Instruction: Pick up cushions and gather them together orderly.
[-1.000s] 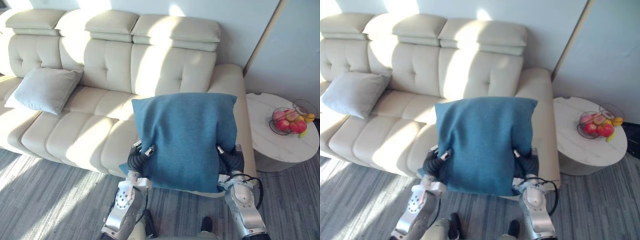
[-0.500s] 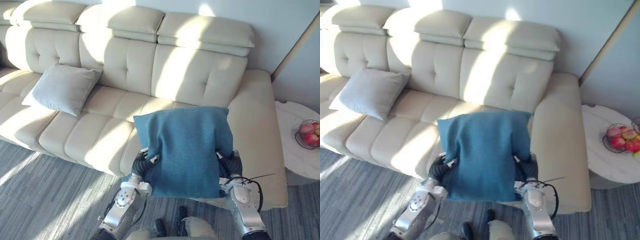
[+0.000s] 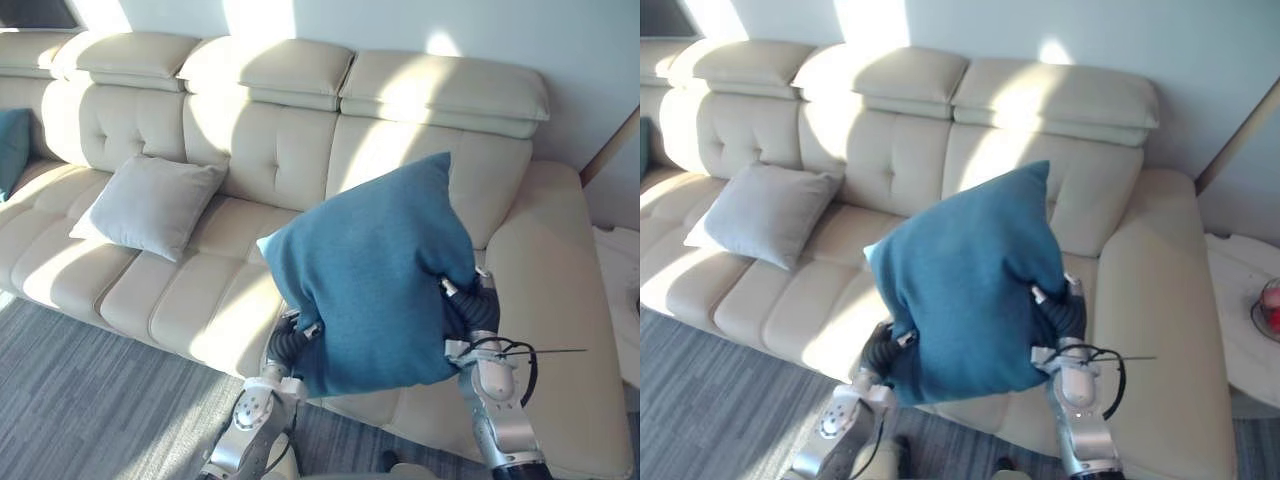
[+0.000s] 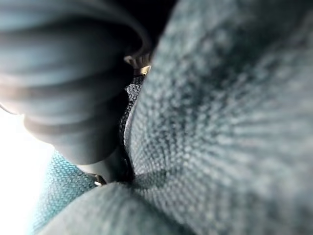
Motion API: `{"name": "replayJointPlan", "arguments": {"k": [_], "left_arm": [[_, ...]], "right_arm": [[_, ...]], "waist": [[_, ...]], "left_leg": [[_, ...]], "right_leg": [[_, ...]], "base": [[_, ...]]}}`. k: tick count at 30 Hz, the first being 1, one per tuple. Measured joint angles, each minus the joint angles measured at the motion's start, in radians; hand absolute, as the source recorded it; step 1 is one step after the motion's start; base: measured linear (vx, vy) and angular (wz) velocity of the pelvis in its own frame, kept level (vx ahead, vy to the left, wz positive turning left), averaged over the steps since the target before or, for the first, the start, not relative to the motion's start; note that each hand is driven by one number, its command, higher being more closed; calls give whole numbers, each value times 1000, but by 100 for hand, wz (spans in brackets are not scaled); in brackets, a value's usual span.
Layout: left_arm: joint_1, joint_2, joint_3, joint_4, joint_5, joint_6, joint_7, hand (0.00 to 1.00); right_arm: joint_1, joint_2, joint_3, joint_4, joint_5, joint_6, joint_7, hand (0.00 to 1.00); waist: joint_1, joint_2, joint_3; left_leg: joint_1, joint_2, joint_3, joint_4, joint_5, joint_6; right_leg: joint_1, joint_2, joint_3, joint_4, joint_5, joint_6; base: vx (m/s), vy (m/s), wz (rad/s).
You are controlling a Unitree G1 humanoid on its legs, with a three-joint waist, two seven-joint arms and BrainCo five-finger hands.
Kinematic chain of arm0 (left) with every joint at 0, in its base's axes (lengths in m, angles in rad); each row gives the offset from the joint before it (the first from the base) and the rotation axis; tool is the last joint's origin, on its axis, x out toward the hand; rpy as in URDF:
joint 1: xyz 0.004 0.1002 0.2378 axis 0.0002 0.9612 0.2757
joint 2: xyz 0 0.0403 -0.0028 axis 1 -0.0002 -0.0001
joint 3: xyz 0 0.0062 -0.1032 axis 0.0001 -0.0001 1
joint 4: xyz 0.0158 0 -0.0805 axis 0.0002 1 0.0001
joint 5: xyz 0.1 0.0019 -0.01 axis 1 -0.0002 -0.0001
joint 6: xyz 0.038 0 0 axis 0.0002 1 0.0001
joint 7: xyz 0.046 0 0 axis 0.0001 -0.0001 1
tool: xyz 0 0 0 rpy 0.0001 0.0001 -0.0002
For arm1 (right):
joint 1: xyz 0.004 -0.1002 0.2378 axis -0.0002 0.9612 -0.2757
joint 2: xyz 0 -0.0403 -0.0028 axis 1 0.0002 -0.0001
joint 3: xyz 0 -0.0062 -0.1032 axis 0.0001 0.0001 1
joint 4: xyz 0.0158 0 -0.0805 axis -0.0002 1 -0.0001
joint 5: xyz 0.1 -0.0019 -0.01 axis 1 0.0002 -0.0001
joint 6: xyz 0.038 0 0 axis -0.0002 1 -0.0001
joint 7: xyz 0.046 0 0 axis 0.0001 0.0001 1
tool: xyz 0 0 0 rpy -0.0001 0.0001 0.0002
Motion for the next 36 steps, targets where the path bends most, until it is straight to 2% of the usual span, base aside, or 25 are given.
{"name": "replayJointPlan", "arguments": {"k": [2, 6, 11, 17, 18, 22, 24, 25, 27, 28, 31, 34, 35, 36], "left_arm": [[9, 4, -2, 0, 0, 8, 0, 100], [8, 13, -12, 0, 0, 8, 0, 100], [-6, 13, -33, -4, 27, 9, 0, 100], [-87, 14, -17, -4, 89, 11, 12, 100], [-132, 14, 1, -2, 114, 11, 31, 100], [-326, 14, 79, 21, 177, 8, 94, 100], [-542, 15, 139, 115, 198, 1, 165, 100], [-582, 17, 148, 131, 198, -1, 177, 100], [-825, 40, 198, 244, 202, -9, 238, 100], [-867, 51, 203, 261, 202, -11, 250, 100], [-1202, 119, 263, 420, 204, -13, 312, 100], [-1340, 130, 321, 505, 217, -16, 338, 100], [-1392, 134, 335, 544, 218, -23, 347, 0], [-1479, 141, 338, 609, 220, -34, 360, 0]], "right_arm": [[0, 6, 2, 30, -5, 1, 0, 100], [1, 9, -1, 38, -26, 5, 0, 100], [0, 0, -28, 80, -40, 5, 0, 100], [-31, 0, -26, 164, -79, 33, -36, 100], [-67, 0, -24, 170, -81, 39, -48, 100], [-264, 1, -8, 241, -116, 41, -92, 100], [-479, -9, 7, 330, -118, 47, -138, 100], [-519, -13, 8, 345, -118, 48, -146, 100], [-773, -50, 10, 445, -118, 64, -176, 100], [-824, -55, 10, 465, -118, 67, -185, 100], [-1199, -84, -1, 616, -119, 76, -234, 100], [-1349, -76, -32, 701, -120, 75, -256, 100], [-1401, -77, -32, 740, -120, 75, -264, 100], [-1481, -80, -41, 794, -120, 76, -274, 0]], "waist": [[10, 0, 0], [8, -1, -1], [-7, -3, -9], [-26, -13, -10], [-29, -15, -10], [-31, -34, 11], [-31, -43, 52], [-31, -44, 64], [-28, -41, 115], [-28, -41, 130], [-31, -39, 234], [-31, -39, 250], [-30, -39, 261], [-30, -38, 295]], "left_leg": [[14, -19, 19, -1, -4, 7], [59, -21, 44, -52, 3, 13], [89, -14, 98, -168, 57, 10], [83, 7, 152, -252, 98, 5], [64, 8, 160, -262, 106, 6], [-29, 15, 189, -275, 146, 11], [-94, 20, 198, -276, 176, 16], [-102, 20, 198, -278, 180, 16], [-170, 21, 196, -292, 220, 22], [-178, 22, 195, -293, 226, 23], [-250, 28, 189, -295, 270, 26], [-290, 29, 189, -296, 282, 28], [-301, 29, 189, -296, 284, 28], [-304, 27, 188, -297, 286, 31]], "right_leg": [[2, -20, 24, -8, 18, 14], [4, -19, 62, -15, 22, 10], [-57, -12, 124, -31, 33, 13], [-133, 16, 192, -68, 99, 10], [-159, 19, 202, -75, 114, 12], [-267, 27, 240, -102, 176, 19], [-331, 31, 255, -118, 219, 27], [-340, 32, 255, -117, 224, 28], [-414, 35, 255, -119, 253, 39], [-422, 36, 255, -119, 260, 40], [-485, 43, 255, -136, 308, 46], [-519, 41, 255, -153, 331, 52], [-530, 41, 255, -154, 335, 53], [-532, 40, 254, -154, 337, 54]], "base": [[82, 150, -18], [26, 21, -30], [-23, -43, -44], [-42, -31, -41], [-84, -8, -35], [-117, -8, -30], [-149, -11, -14], [-156, -16, -4], [-151, -20, 0], [-182, -25, 0], [-140, -15, 2], [-89, 0, 0], [-56, 11, 2], [-80, 16, 4]]}}
